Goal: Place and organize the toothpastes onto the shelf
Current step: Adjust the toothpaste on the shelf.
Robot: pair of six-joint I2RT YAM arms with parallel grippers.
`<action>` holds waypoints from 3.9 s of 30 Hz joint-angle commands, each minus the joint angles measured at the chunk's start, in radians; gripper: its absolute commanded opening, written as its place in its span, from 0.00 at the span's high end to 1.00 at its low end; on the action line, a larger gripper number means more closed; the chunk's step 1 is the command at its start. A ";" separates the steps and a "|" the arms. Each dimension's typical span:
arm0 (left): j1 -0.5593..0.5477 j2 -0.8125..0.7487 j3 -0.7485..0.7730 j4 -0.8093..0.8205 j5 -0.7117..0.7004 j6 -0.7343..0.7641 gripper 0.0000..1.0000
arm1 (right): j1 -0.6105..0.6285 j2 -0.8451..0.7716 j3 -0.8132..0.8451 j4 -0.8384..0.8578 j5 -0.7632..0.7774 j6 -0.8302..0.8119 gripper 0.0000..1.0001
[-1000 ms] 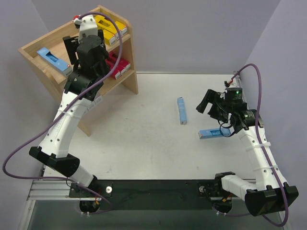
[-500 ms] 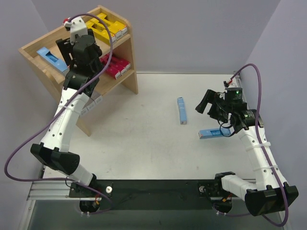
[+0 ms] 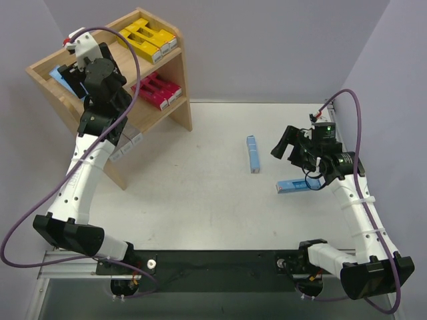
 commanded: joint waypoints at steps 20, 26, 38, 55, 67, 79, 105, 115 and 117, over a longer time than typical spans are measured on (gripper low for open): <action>0.024 0.098 0.049 -0.048 -0.097 0.362 0.33 | 0.000 0.005 0.002 -0.005 -0.029 -0.001 0.10; 0.004 0.111 0.110 -0.048 -0.060 0.412 0.33 | 0.002 0.017 0.007 -0.006 -0.037 -0.002 0.10; -0.086 0.144 0.270 -0.027 -0.092 0.420 0.32 | 0.002 0.014 0.002 -0.008 -0.034 -0.007 0.10; -0.034 0.114 -0.028 0.128 -0.120 0.108 0.57 | 0.000 0.023 -0.002 -0.023 -0.029 -0.016 0.10; 0.004 0.125 -0.097 0.286 -0.255 0.209 0.57 | 0.000 0.035 0.004 -0.025 -0.030 -0.025 0.10; 0.047 0.055 -0.183 0.248 -0.265 0.221 0.58 | -0.001 0.043 0.013 -0.025 -0.033 -0.031 0.10; -0.022 0.006 -0.100 0.395 -0.204 0.431 0.27 | -0.001 0.020 0.012 -0.023 -0.029 -0.027 0.10; -0.233 -0.020 -0.078 0.524 -0.242 0.536 0.23 | -0.003 -0.018 0.004 -0.035 0.008 -0.033 0.10; -0.310 -0.033 -0.097 0.533 -0.253 0.542 0.23 | -0.003 -0.024 0.004 -0.038 0.016 -0.035 0.11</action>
